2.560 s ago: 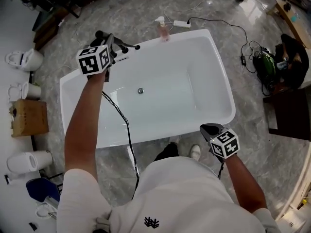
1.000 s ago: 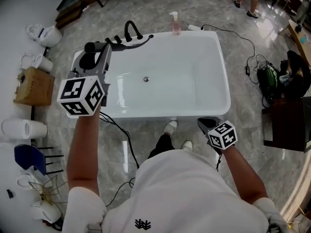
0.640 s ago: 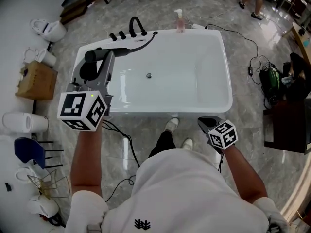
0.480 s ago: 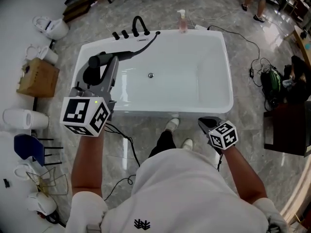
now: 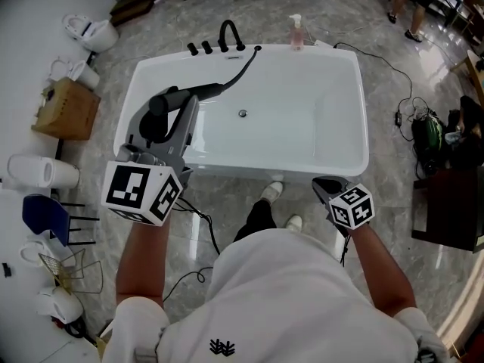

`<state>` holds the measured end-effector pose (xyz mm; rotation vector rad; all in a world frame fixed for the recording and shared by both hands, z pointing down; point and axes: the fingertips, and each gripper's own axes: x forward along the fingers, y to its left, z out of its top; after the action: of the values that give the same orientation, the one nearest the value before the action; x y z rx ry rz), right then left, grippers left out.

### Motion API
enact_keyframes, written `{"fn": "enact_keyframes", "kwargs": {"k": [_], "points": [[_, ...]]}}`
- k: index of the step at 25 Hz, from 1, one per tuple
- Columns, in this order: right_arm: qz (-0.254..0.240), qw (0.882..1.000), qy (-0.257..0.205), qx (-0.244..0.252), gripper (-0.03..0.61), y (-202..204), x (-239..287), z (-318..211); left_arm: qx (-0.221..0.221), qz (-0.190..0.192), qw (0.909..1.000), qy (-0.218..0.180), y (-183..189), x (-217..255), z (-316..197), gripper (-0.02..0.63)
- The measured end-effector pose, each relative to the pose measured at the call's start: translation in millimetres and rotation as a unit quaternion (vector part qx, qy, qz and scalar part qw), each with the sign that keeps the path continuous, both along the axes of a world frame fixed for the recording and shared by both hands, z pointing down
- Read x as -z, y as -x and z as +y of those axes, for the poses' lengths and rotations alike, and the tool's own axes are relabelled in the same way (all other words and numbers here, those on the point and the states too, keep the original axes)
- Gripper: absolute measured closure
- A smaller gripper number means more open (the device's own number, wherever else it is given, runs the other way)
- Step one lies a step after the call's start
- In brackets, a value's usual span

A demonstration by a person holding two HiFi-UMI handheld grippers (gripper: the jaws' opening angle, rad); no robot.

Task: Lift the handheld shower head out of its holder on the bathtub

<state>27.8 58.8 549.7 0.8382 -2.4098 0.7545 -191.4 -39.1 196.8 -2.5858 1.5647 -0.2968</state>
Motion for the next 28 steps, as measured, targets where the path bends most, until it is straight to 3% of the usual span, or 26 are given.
{"fn": "enact_keyframes", "kwargs": {"k": [28], "points": [[-0.006,1.0,-0.003,-0.013,0.566,-4.1,6.2,7.1,-0.015,-0.004,0.9997,0.018,-9.9,-13.0,16.4,0.474]]}}
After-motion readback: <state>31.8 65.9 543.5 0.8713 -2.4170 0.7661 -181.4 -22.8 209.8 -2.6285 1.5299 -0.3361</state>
